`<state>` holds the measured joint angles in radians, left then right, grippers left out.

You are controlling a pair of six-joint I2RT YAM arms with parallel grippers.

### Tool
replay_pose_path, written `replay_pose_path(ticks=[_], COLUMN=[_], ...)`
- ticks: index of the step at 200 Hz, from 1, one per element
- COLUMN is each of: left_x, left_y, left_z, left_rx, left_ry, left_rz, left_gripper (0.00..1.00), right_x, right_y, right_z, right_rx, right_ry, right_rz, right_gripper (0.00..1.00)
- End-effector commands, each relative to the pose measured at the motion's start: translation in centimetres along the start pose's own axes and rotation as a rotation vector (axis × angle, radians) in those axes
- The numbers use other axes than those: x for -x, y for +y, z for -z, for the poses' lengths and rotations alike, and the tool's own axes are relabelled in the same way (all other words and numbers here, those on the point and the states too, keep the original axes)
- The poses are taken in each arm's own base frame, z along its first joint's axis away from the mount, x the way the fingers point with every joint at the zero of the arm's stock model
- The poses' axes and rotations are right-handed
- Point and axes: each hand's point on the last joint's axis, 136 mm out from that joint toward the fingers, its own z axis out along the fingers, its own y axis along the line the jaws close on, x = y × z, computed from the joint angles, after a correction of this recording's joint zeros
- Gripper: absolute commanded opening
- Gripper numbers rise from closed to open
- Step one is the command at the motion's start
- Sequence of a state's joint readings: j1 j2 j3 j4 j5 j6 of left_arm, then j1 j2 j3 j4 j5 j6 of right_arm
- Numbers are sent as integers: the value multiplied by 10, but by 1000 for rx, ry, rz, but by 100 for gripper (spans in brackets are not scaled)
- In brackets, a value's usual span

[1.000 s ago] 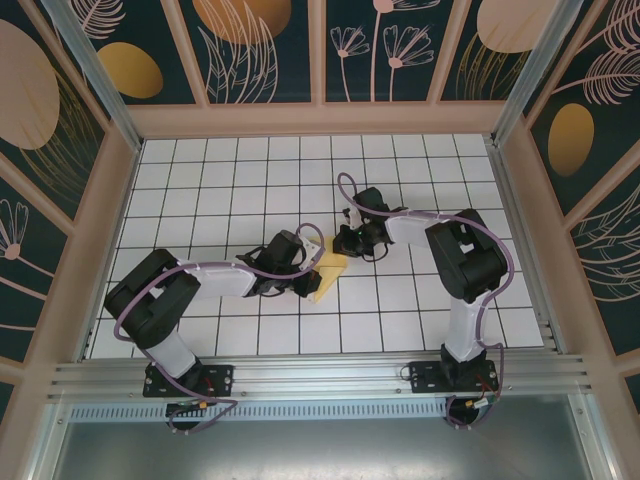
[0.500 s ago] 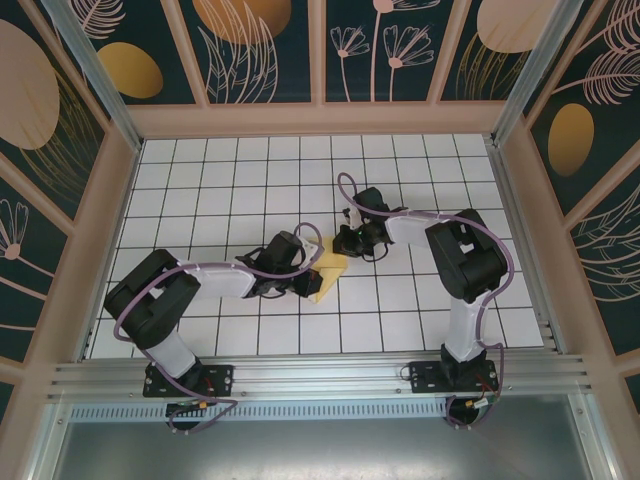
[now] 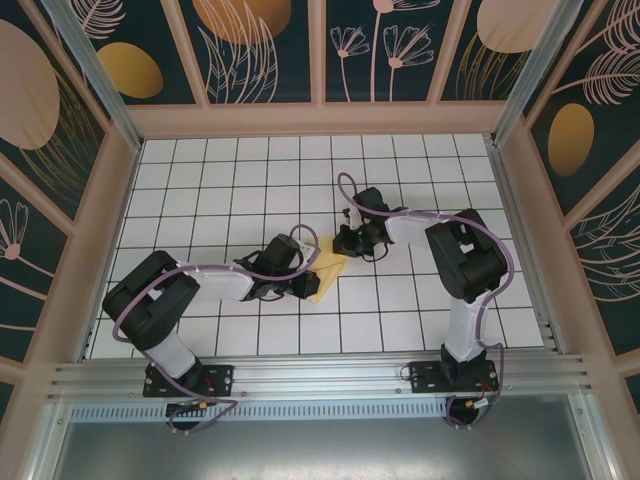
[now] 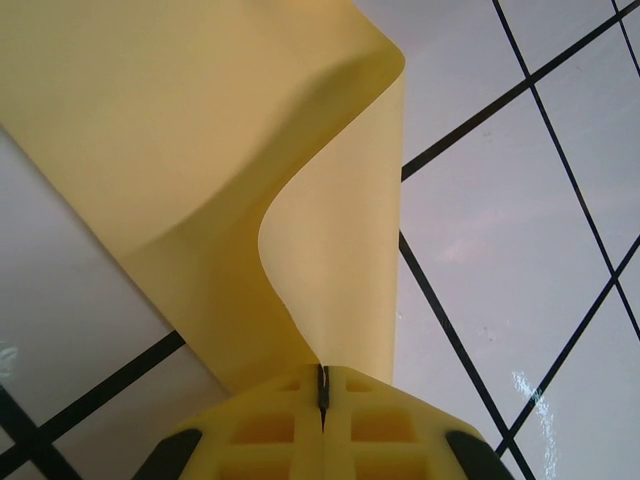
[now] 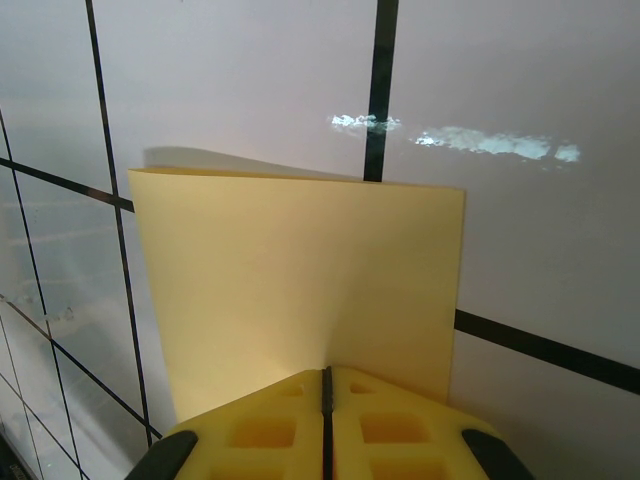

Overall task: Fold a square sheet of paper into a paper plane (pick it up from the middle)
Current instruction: Third fold the triangle at the center of the table.

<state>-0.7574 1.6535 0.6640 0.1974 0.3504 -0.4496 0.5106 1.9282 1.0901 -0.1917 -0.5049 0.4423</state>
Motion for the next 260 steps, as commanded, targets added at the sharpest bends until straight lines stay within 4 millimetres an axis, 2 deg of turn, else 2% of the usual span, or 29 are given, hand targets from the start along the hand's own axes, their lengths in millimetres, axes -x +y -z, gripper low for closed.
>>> replay_pose_path(ticks=[1,66,119,193,260], left_x=[10,17,12,11,8], left_y=[0,-5,6,9,0], left_z=[5,5,3,0,0], left_rx=[15,9,55,67,7], left_ry=[-21,-19,-4,3,1], left_rz=[-36,-70,-55,-50,-18], left_gripper=[4,4,4,4,5], right_x=[-18,-21,-21,-21,-20], right_y=[-19,-21,-22,-21,-21], right_z=[-9,-10,-10,-8,-8], right_rx=[-68,-72,-75,-76,-76], right_ry=[62,65,64,62,60], right_rz=[-18,-25,-27,-26,-25], right_gripper=[10,10,10,10,11])
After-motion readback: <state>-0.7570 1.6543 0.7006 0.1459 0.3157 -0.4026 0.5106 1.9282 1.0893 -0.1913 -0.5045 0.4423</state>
